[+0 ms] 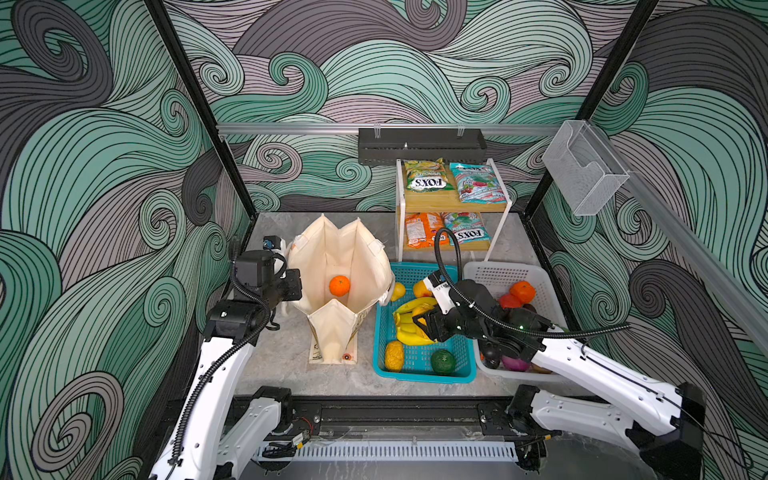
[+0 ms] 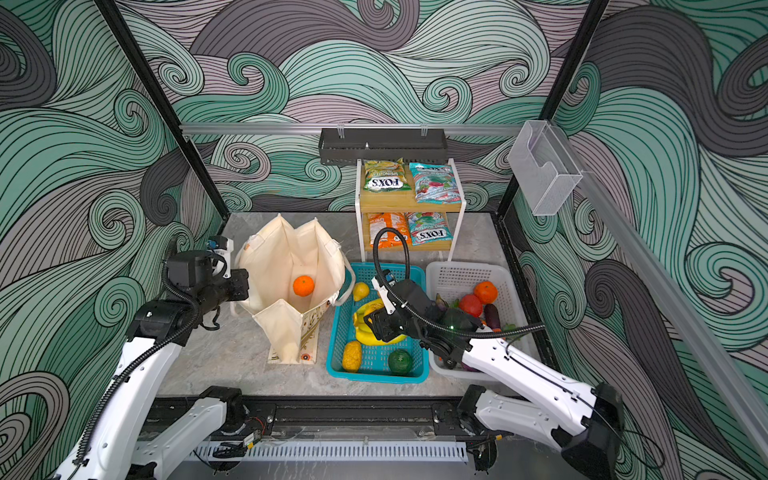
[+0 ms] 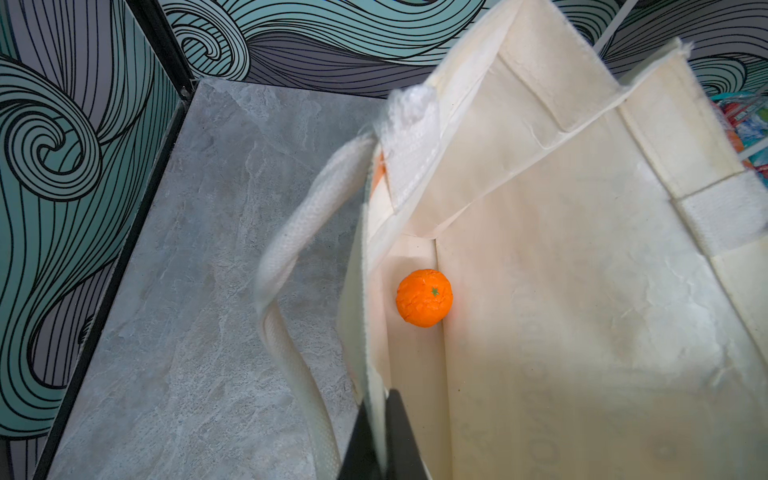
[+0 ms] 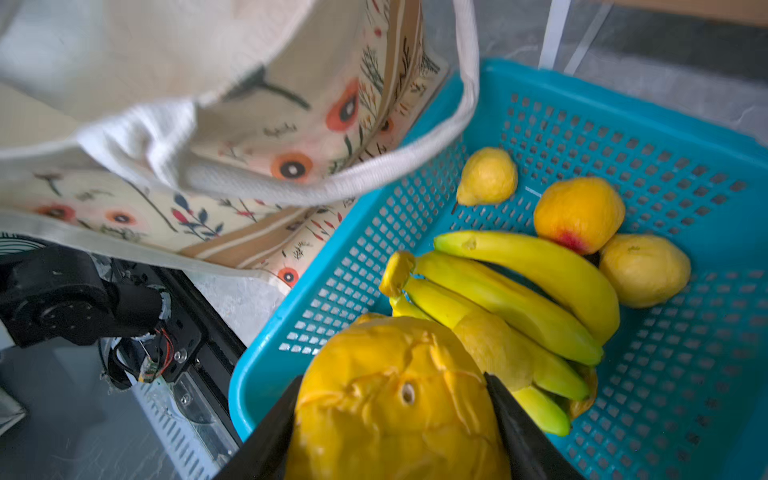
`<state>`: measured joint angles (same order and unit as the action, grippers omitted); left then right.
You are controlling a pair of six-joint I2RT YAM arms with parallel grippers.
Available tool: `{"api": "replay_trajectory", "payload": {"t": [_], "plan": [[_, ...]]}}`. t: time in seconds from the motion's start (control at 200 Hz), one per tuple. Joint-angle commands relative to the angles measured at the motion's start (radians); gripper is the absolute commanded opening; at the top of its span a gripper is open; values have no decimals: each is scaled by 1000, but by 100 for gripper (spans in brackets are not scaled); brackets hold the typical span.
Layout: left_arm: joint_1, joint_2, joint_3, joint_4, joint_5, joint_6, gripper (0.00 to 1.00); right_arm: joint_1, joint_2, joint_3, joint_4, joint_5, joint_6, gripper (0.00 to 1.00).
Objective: Place the food into the grocery bag and tie it
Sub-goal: 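Lift the lemon with the right gripper and carry it into the tote bag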
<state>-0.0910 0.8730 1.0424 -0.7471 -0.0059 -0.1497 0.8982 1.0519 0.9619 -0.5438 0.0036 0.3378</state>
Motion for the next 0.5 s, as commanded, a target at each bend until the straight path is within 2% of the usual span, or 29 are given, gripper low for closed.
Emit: {"api": "replay_trajectory", "payload": {"t": [0.0,0.225,0.335,0.495], "plan": [[7,-12,5,27,20,2,0,-14,38,93,-21,1,-52,51],[7,-3,5,29,37,-4,0,-16,140,323,-30,-60,-75,49],[7,1,4,28,30,-4,0,-2,253,505,-91,-111,-107,48],[5,1,2,29,25,-4,0,10,405,681,-120,-142,-136,48]]}}
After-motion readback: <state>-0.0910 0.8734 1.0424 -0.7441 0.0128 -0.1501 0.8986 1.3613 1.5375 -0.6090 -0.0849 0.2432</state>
